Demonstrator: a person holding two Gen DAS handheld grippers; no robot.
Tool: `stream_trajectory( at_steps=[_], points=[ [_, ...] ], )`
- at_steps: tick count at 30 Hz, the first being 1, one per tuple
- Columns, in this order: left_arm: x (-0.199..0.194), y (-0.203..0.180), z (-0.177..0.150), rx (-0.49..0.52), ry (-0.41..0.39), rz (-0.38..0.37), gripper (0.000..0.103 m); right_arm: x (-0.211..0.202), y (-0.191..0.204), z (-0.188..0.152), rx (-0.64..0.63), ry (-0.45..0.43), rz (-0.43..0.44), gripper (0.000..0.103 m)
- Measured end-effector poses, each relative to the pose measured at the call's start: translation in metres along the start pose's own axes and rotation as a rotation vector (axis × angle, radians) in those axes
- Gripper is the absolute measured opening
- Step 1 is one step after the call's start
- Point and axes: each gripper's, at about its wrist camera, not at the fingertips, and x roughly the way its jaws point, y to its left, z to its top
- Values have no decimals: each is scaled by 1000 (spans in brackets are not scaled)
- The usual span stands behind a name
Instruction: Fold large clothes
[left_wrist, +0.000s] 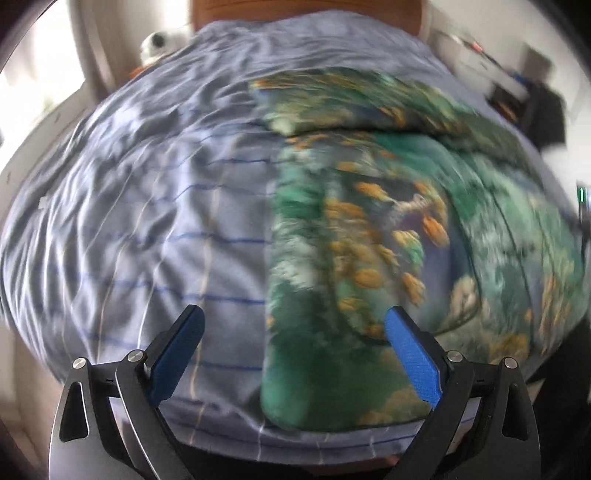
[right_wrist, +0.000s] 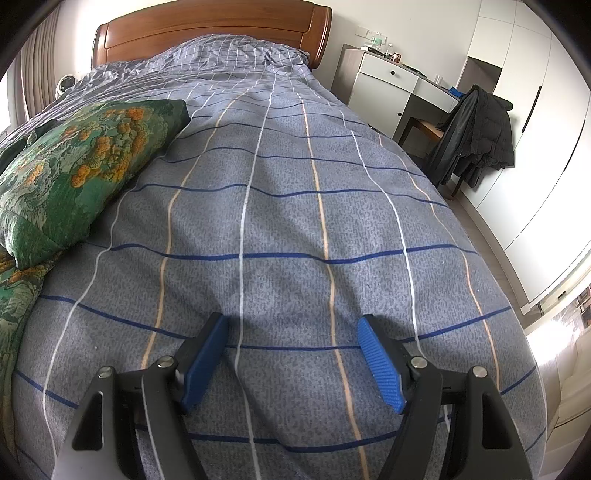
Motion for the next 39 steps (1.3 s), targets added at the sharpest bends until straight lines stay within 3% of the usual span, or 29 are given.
stream_trajectory(
  at_steps=[3, 8, 14, 17, 19, 21, 23, 25, 28, 30, 32, 33, 35, 36, 37, 39],
  points=[
    [17, -3, 6, 6, 16, 18, 98, 0, 0, 0, 0, 0, 0, 74],
    [38, 19, 12, -119, 59, -87, 98, 0, 1, 0, -3, -1, -2, 74],
    [49, 9, 10, -74, 84, -116, 99, -2, 1, -1, -3, -1, -9, 74],
    [50, 9, 12, -76, 84, -125, 99, -4, 2, 7, -14, 43, -2, 74],
    [50, 12, 12, -73, 84, -131, 99, -24, 2, 11, 1, 25, 81, 74],
    [50, 13, 10, -60, 91, -142, 99, -73, 7, 6, 13, -44, 217, 75],
    [49, 10, 5, -29, 99, -158, 99, -111, 15, -8, 20, -40, 357, 75],
    [48, 6, 0, -4, 107, -178, 99, -144, 29, -33, 19, 21, 496, 75],
    [47, -1, -8, 10, 126, -212, 99, -166, 56, -84, 30, 166, 609, 75],
    [49, -6, -14, 25, 143, -224, 99, -162, 71, -105, 37, 245, 635, 75],
    [50, -12, -18, 55, 157, -219, 99, -157, 84, -117, 26, 266, 618, 75],
    [49, -16, -22, 72, 163, -212, 97, -154, 88, -120, 42, 270, 646, 74],
    [46, -19, -24, 80, 177, -224, 77, -150, 94, -118, 75, 297, 718, 54],
    [43, -19, -24, 79, 176, -227, 63, -152, 99, -116, 59, 301, 719, 37],
    [39, -19, -24, 73, 172, -225, 47, -155, 102, -113, 34, 293, 708, 28],
    [32, -14, -21, 37, 171, -239, 27, -167, 106, -108, -9, 275, 694, 18]
  ],
)
